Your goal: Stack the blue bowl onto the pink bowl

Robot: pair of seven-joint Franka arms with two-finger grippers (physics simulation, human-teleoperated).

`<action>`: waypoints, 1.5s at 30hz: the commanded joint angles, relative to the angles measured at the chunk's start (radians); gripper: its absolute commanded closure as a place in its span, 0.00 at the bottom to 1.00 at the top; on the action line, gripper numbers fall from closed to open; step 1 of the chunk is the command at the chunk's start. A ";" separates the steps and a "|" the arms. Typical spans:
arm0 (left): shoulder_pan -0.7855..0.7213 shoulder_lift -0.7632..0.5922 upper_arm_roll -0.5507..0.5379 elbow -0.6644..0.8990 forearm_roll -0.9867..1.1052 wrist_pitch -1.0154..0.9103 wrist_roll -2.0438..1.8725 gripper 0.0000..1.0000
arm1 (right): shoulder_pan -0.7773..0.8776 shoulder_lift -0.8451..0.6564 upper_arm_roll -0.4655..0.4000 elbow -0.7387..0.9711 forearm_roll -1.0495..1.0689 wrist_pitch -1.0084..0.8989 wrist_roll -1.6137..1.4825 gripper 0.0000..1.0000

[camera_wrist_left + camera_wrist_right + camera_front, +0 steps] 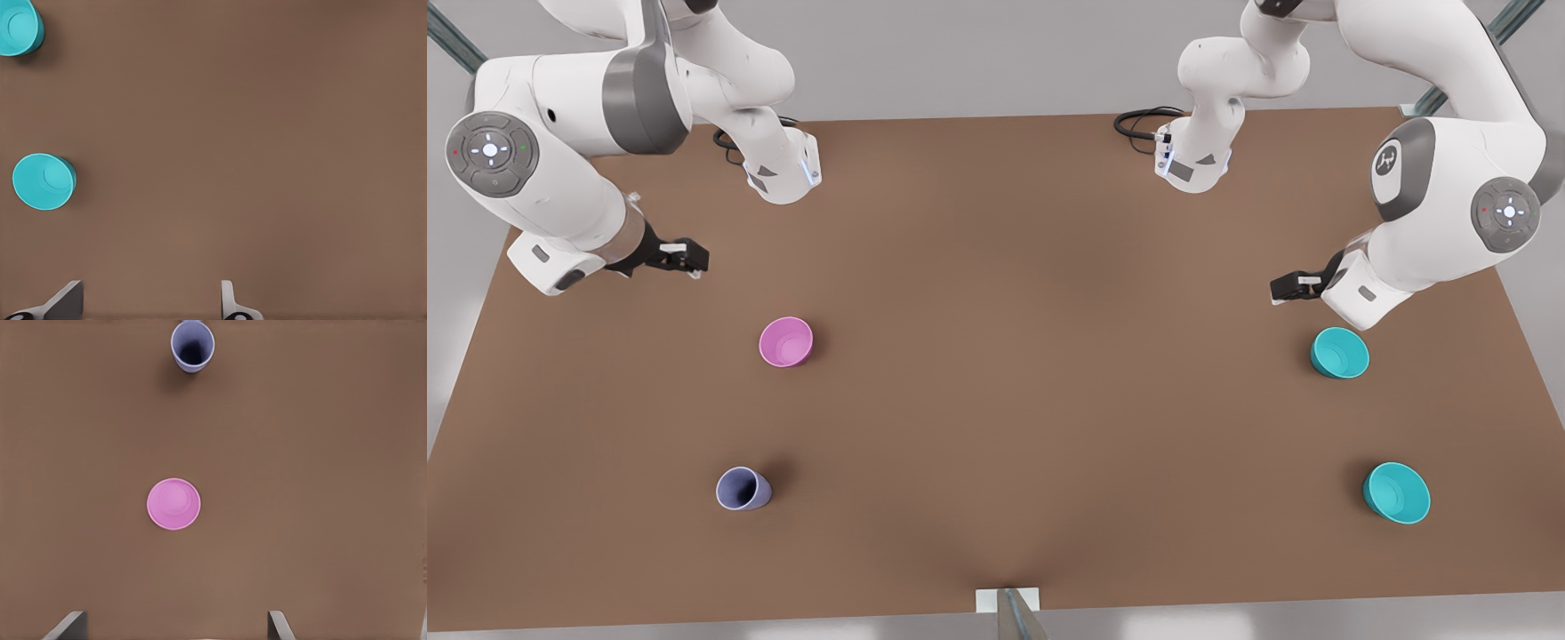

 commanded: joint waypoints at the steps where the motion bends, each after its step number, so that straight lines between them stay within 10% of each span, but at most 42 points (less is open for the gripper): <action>1: 0.000 -0.001 0.000 0.000 0.000 -0.003 -0.012 0.00 | 0.000 0.000 -0.001 -0.001 -0.003 0.012 0.005 0.00; 4: 0.002 -0.001 0.000 0.000 0.000 -0.003 -0.012 0.00 | 0.000 0.046 0.000 -0.102 -0.003 0.019 -0.025 0.00; 9: -0.001 -0.003 -0.002 0.000 -0.001 -0.007 -0.012 0.00 | -0.098 0.055 -0.009 -0.574 0.015 0.559 -0.024 0.00; 16: -0.001 -0.007 -0.002 0.000 0.000 -0.009 -0.012 0.00 | -0.135 0.229 -0.007 -0.637 0.069 0.899 0.034 0.00; 38: -0.003 -0.007 -0.031 0.027 0.000 -0.044 -0.014 0.00 | -0.183 0.247 0.003 -0.955 0.245 1.095 -0.110 0.00; 39: -0.004 -0.007 -0.032 0.028 0.000 -0.044 -0.014 0.00 | -0.183 0.247 0.003 -0.957 0.256 1.090 -0.116 0.04; 42: -0.006 -0.007 -0.051 0.030 0.002 -0.044 -0.015 0.00 | -0.183 0.246 0.003 -0.954 0.270 1.077 -0.136 0.70; 45: -0.004 -0.006 -0.051 0.030 0.003 -0.044 -0.017 0.00 | -0.183 0.240 0.003 -0.938 0.273 1.046 -0.134 0.79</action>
